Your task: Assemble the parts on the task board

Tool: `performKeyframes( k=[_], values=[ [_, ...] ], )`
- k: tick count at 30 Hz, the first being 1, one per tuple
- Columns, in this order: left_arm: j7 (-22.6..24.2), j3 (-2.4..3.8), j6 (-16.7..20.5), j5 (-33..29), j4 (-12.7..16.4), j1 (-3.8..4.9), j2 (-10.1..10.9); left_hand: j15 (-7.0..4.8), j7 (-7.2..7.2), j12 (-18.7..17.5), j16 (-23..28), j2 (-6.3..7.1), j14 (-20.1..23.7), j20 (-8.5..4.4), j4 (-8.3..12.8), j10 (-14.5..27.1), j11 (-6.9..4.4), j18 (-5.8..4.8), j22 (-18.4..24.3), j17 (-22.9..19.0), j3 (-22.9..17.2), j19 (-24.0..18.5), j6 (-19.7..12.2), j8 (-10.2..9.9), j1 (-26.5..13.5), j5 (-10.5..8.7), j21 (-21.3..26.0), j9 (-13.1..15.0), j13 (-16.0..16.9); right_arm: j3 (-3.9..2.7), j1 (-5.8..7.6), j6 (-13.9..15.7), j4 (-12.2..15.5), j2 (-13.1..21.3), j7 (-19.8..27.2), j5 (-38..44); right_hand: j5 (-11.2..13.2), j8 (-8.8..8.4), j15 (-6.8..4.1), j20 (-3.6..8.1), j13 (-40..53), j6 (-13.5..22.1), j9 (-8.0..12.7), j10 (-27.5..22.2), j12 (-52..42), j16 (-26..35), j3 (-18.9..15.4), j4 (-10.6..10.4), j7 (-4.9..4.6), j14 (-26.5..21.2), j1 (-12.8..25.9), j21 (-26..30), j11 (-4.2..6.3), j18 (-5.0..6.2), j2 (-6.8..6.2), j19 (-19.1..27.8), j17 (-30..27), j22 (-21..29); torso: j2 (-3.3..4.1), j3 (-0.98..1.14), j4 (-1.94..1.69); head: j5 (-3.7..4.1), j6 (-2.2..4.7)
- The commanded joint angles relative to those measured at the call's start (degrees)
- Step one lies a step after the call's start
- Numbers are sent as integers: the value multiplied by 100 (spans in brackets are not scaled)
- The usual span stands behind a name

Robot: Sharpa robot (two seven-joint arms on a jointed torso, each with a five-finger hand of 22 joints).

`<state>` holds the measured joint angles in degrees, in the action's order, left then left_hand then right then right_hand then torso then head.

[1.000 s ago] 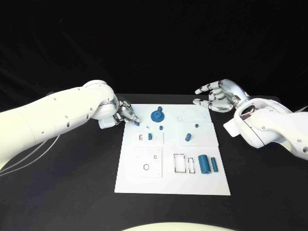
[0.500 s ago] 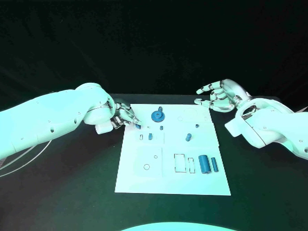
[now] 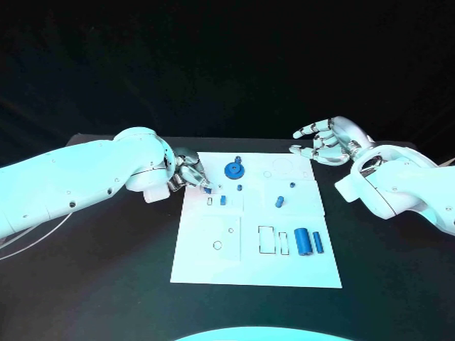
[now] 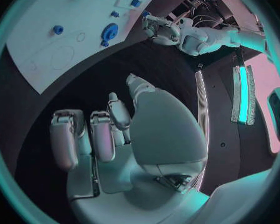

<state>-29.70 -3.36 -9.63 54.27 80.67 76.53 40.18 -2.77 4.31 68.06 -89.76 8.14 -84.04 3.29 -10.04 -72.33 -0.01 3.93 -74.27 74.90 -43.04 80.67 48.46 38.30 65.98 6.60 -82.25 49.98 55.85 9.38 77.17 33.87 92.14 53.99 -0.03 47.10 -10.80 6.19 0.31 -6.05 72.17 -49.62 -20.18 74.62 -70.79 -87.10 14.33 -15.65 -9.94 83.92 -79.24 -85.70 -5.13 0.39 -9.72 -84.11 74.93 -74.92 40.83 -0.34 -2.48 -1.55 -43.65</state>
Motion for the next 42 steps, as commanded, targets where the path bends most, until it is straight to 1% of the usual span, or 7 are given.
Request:
performKeyframes(
  k=[1,10,15,18,25,29,42],
  values=[
    [20,-21,196,404,119,-21,10,-55,4,28,-24,13,-596,-14,1072,-62,-3,-43,-7,1510,-1119,36,49,24,-74,58,-29,6,8,-1,-6,-60,11,2,61,24,-49,31,14,-23,-6,25,9,-5,9,35,19,-30,-1,456,58,37,21,89,-6,-364,913,-1155,2,-1,2,3,-16],
    [-8,-107,191,606,197,-62,13,-62,-2,25,-24,33,-596,-22,1090,-76,-9,-45,-17,1510,-1149,43,63,28,-115,126,-34,10,8,-1,-8,-65,14,7,60,25,-49,31,14,-23,-6,25,9,-5,9,35,19,-30,-1,456,58,37,21,89,-6,-364,913,-1155,-1,2,1,-2,-35],
    [-17,-138,132,642,190,-89,-7,-76,-17,54,-24,65,-596,-36,1126,-128,-23,-56,-63,1510,-1183,73,95,41,-190,297,-56,21,57,-1,-8,-66,14,8,60,25,-49,31,14,-23,-6,25,9,-5,9,35,19,-30,-1,456,58,37,21,89,-6,-364,913,-1155,3,-1,1,-3,-49],
    [-20,-150,115,664,202,-121,-17,-76,-17,50,-24,66,-596,-37,1127,-127,-25,-56,-64,1510,-1185,74,97,42,-195,312,-57,22,52,-1,-9,-66,14,8,61,25,-49,31,14,-23,-6,25,9,-5,9,35,19,-30,-1,456,58,37,21,89,-6,-364,913,-1155,4,-1,0,-5,-64],
    [-23,-159,144,743,206,-173,-31,-78,-19,48,-24,68,-596,-39,1132,-129,-26,-55,-60,1510,-1188,72,100,42,-204,339,-55,23,50,-1,-9,-67,13,8,63,25,-49,31,14,-23,-6,25,9,-5,9,35,19,-30,-1,456,58,37,21,89,-6,-364,913,-1155,2,-1,3,-9,-77],
    [-20,-160,199,764,184,-181,-41,-81,-22,56,-24,72,-596,-42,1135,-141,-29,-58,-73,1510,-1190,80,109,47,-225,385,-61,27,65,-1,-9,-66,13,8,62,25,-70,34,13,-22,-3,26,11,-2,6,35,21,-30,-1,456,60,35,22,88,-11,-366,914,-1158,1,0,-2,11,-83],
    [-13,-162,238,822,153,-204,-87,-84,-26,62,-24,78,-596,-45,1141,-152,-33,-60,-86,1510,-1193,89,118,53,-245,430,-68,32,76,-1,-11,-67,9,6,60,25,-74,35,13,-22,-7,27,12,-5,9,34,22,-30,-1,457,61,39,22,89,-11,-364,916,-1154,1,-4,2,15,-96]
  ],
)
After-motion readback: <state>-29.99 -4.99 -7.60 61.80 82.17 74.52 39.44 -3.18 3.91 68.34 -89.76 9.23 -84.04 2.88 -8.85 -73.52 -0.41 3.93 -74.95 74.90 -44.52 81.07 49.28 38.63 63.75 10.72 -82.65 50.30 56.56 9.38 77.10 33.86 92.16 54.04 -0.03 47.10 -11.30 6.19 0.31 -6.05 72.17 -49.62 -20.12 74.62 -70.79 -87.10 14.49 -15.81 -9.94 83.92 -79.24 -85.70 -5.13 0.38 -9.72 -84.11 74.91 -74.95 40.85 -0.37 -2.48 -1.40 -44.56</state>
